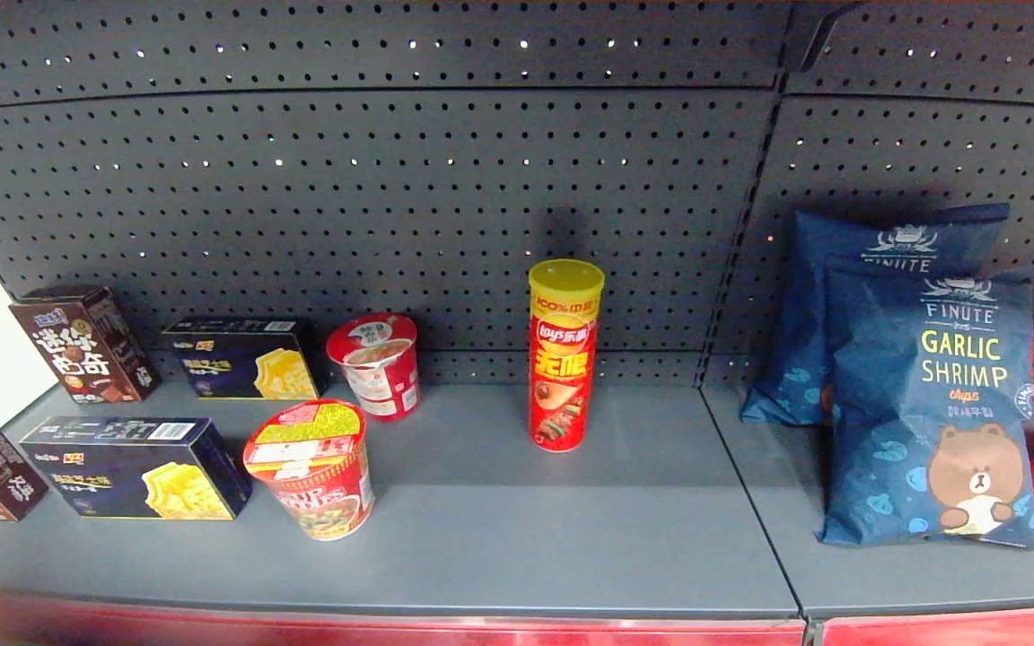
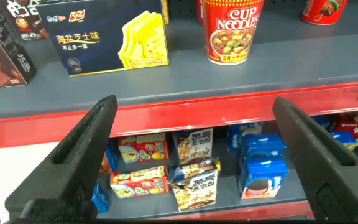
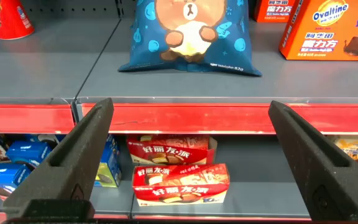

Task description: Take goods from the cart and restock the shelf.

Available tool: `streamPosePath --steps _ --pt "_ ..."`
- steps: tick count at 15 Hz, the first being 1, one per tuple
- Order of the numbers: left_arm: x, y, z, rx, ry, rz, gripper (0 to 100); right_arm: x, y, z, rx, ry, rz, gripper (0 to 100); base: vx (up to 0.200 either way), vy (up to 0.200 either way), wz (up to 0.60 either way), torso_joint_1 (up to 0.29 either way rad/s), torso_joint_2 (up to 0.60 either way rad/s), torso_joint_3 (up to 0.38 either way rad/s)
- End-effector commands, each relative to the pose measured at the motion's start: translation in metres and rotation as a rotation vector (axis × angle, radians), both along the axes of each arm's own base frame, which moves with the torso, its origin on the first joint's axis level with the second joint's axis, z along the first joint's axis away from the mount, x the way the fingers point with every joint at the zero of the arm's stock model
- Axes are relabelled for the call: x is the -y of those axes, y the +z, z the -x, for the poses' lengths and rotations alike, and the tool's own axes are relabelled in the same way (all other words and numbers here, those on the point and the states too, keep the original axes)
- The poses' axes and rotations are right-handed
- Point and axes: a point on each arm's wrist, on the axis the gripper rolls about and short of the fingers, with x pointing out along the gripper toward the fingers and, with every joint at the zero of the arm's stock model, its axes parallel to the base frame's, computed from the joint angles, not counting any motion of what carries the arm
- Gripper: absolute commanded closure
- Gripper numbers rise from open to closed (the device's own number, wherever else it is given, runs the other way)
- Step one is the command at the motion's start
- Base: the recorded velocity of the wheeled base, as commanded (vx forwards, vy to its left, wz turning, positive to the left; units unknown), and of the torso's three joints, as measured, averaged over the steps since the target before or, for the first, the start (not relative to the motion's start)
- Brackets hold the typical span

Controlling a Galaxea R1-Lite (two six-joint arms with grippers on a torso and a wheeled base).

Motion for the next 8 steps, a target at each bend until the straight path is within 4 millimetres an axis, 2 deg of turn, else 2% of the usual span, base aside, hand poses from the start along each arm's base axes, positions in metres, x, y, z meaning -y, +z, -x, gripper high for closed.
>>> streamPosePath --steps 1,6,8 --pt "0.0000 0.0000 0.0000 0.000 0.000 0.001 0 0.0000 0.0001 -0.0001 -0.001 0.001 0.000 0 0.000 0.000 0.00 0.000 0.00 0.000" --pt "0.0000 0.0000 0.0000 0.000 0.000 0.001 0 0.0000 0.0001 -0.0001 -0.001 0.001 0.002 0 0.000 0.000 0.00 0.000 0.00 0.000" --pt "0.0000 0.0000 0.0000 0.000 0.000 -0.001 0 0.0000 0.0005 0.0000 0.001 -0.001 0.003 0 0.000 0.000 0.60 0.005 0.00 0.002"
